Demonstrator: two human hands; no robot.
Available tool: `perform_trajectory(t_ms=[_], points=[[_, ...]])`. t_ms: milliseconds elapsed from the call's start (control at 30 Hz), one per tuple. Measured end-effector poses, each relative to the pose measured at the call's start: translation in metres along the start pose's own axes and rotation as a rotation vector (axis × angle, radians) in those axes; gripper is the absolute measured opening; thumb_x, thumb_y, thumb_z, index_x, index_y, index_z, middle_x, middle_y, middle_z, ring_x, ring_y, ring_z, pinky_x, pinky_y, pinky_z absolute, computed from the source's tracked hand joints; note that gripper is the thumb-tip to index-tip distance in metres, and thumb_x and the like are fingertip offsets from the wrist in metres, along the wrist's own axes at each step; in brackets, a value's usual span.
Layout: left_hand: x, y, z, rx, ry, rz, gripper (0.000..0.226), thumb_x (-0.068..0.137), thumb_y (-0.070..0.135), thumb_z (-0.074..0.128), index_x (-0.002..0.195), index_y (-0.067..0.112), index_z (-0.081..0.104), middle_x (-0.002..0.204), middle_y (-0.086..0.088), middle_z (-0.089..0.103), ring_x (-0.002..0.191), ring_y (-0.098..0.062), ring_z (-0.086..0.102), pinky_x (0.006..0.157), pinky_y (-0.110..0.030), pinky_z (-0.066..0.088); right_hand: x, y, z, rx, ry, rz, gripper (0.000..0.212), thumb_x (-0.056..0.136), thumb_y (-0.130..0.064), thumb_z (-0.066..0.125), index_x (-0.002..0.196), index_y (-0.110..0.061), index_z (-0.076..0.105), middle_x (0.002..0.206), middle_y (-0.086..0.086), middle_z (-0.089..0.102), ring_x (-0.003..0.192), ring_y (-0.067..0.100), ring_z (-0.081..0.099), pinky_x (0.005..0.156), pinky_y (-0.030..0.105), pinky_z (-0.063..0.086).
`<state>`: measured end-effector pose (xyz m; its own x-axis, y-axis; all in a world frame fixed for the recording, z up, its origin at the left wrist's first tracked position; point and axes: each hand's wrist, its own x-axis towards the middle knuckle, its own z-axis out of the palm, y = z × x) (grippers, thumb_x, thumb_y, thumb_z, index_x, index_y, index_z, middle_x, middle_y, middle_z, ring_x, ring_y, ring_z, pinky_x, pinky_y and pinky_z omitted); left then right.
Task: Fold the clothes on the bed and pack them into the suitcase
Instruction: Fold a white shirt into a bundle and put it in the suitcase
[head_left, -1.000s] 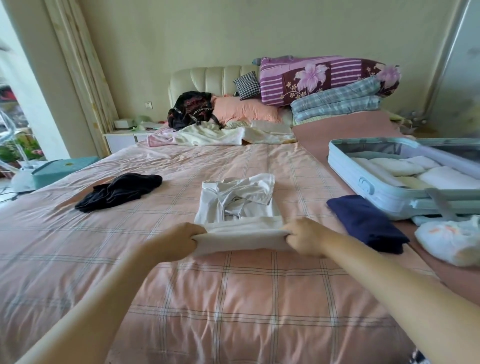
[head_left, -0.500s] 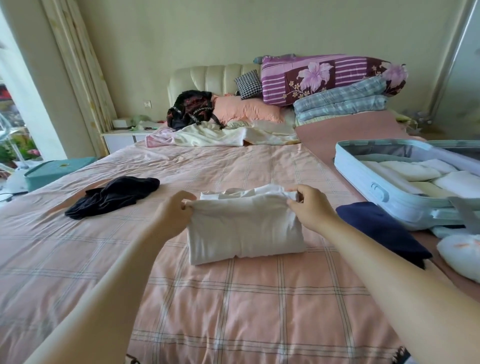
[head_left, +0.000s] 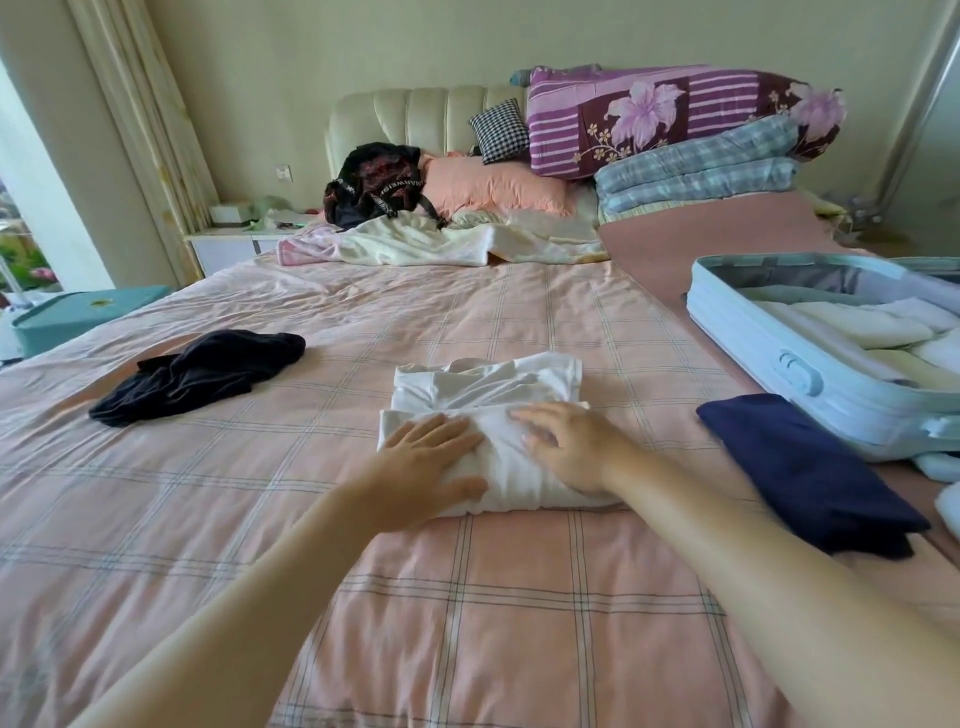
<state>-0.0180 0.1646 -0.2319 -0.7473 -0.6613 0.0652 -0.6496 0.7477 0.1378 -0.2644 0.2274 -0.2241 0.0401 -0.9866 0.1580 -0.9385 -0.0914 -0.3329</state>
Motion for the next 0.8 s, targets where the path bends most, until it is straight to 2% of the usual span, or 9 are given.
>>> perform_trajectory(t_ms=[67, 133, 233, 333, 433, 500, 567, 667, 800], points=[[-0.007, -0.015, 0.004, 0.009, 0.006, -0.021, 0.094, 0.074, 0.092, 0.014, 0.155, 0.044, 0.013, 0.163, 0.019, 0.005, 0.15, -0.003, -0.004, 0.123, -0.032, -0.004, -0.008, 0.001, 0.003, -0.027, -0.188, 0.06, 0.051, 0.106, -0.047, 0.038, 0.155, -0.037, 0.03, 0.166, -0.004, 0.021, 0.153, 0.017, 0.018, 0.124, 0.035, 0.015], [-0.015, -0.024, 0.001, 0.001, 0.048, -0.021, 0.1, 0.072, 0.096, 0.015, 0.156, 0.042, 0.014, 0.162, 0.02, 0.006, 0.149, 0.0, -0.002, 0.124, -0.031, 0.001, -0.013, 0.002, -0.001, -0.112, -0.154, 0.062, 0.054, 0.106, -0.05, 0.033, 0.157, -0.036, 0.026, 0.167, -0.001, 0.018, 0.153, 0.016, 0.015, 0.124, 0.032, 0.011], [-0.034, -0.029, -0.004, 0.027, 0.103, 0.026, 0.104, 0.07, 0.089, 0.041, 0.156, 0.033, 0.023, 0.158, 0.02, 0.012, 0.148, -0.001, 0.006, 0.124, -0.03, 0.007, -0.024, -0.006, -0.012, -0.199, -0.116, -0.032, 0.069, 0.099, -0.059, 0.044, 0.159, -0.031, 0.023, 0.167, 0.001, 0.014, 0.154, 0.014, 0.012, 0.123, 0.03, 0.008], [-0.044, -0.028, -0.004, -0.004, 0.127, 0.039, 0.088, 0.073, 0.05, 0.056, 0.154, 0.027, 0.03, 0.16, 0.007, 0.025, 0.149, -0.009, 0.02, 0.123, -0.034, 0.019, -0.039, -0.012, -0.012, -0.287, -0.266, -0.129, 0.095, 0.09, -0.054, 0.061, 0.161, -0.031, 0.002, 0.167, -0.004, -0.004, 0.154, 0.013, -0.002, 0.124, 0.032, 0.002], [-0.046, -0.025, -0.002, -0.089, 0.075, 0.024, 0.076, 0.086, 0.01, 0.053, 0.155, 0.023, 0.026, 0.162, 0.006, 0.021, 0.15, -0.006, 0.015, 0.123, -0.029, 0.015, -0.046, -0.013, -0.005, -0.321, -0.322, -0.098, 0.094, 0.092, -0.016, 0.052, 0.159, -0.03, -0.013, 0.166, -0.004, -0.016, 0.153, 0.011, -0.011, 0.127, 0.036, 0.002], [-0.051, -0.028, -0.009, -0.101, 0.061, 0.003, 0.073, 0.09, -0.003, 0.046, 0.155, 0.025, 0.027, 0.16, 0.008, 0.023, 0.148, -0.004, 0.019, 0.123, -0.023, 0.013, -0.049, -0.013, -0.01, -0.305, -0.322, -0.068, 0.089, 0.09, 0.007, 0.039, 0.16, -0.024, -0.007, 0.167, -0.003, -0.012, 0.153, 0.009, -0.008, 0.124, 0.027, -0.002], [-0.058, -0.032, -0.019, -0.093, 0.056, -0.031, 0.071, 0.091, -0.003, 0.044, 0.153, 0.029, 0.033, 0.156, 0.011, 0.033, 0.144, -0.006, 0.032, 0.118, -0.017, 0.018, -0.051, -0.008, -0.02, -0.231, -0.308, -0.033, 0.087, 0.088, 0.013, 0.034, 0.161, -0.022, 0.005, 0.168, -0.008, -0.002, 0.153, 0.007, 0.001, 0.122, 0.021, 0.004], [-0.065, -0.026, -0.026, -0.059, 0.022, -0.046, 0.067, 0.092, 0.003, 0.044, 0.15, 0.035, 0.038, 0.151, 0.013, 0.043, 0.137, -0.009, 0.044, 0.112, -0.022, 0.029, -0.055, -0.001, -0.022, -0.132, -0.284, -0.004, 0.085, 0.085, 0.009, 0.038, 0.16, -0.028, 0.02, 0.166, -0.013, 0.011, 0.152, 0.005, 0.01, 0.122, 0.019, 0.007], [-0.059, -0.017, -0.024, 0.05, -0.054, -0.031, 0.073, 0.085, 0.023, 0.051, 0.154, 0.033, 0.03, 0.159, 0.017, 0.024, 0.148, -0.004, 0.021, 0.119, -0.023, 0.011, -0.058, 0.004, -0.019, -0.143, -0.283, 0.004, 0.088, 0.081, -0.007, 0.055, 0.158, -0.036, 0.025, 0.166, -0.015, 0.009, 0.152, 0.003, 0.01, 0.119, 0.015, 0.01]])
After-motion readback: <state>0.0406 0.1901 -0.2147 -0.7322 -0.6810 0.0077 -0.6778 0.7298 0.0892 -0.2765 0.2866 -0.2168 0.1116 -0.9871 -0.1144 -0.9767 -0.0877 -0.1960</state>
